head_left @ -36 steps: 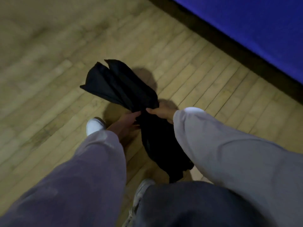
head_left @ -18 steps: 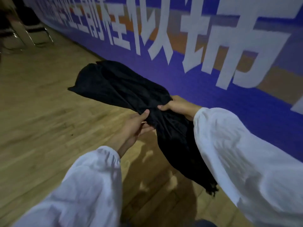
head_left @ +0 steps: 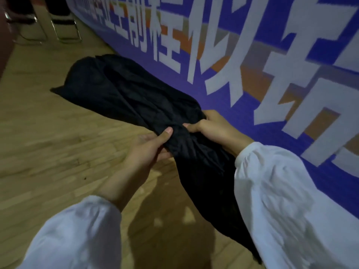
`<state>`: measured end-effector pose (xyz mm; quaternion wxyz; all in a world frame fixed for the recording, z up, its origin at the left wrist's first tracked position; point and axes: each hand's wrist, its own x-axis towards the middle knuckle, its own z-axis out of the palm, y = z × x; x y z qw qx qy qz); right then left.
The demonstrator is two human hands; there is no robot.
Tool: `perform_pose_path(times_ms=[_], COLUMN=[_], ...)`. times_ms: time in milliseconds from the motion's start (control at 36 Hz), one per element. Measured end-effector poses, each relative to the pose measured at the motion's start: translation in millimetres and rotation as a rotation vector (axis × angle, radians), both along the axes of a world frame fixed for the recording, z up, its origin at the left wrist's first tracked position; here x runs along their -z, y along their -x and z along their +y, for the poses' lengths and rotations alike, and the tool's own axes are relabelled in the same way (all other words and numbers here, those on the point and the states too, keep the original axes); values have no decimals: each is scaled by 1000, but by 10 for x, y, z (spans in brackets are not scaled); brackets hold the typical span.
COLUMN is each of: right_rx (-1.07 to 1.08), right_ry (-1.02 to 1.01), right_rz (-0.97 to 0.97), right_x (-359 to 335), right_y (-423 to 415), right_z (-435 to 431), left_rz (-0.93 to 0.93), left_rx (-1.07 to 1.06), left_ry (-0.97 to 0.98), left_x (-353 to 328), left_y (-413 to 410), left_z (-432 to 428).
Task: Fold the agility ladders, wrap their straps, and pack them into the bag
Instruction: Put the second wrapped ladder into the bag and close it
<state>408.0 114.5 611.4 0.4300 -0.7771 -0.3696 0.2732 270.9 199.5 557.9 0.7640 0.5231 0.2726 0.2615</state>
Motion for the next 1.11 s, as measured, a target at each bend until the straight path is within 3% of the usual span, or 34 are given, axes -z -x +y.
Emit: perform_pose_path(times_ms=[250,583,667,889,1111], right_rx=[-27,29,63,184,302], right_ry=[70,55,24,23,83], right_rz=[-44,-231,-306,-504,-668], right_x=[-1802,-5465,-6285,-7507,-7860], right_y=[-334,-850,-972,-1400,-2301], right_z=[500,608,466,1,-536], left_rz=[11,-144,-208,-359,-379], left_rx=[-14,61,168,289,389], left_ry=[-45,-115,-190,-221,-287], left_x=[-1731,-5307,-6155,-7234,-7523], left_y=[-276,-840,-992,-1635,-2747], left_z=[503,689,615,322,-106])
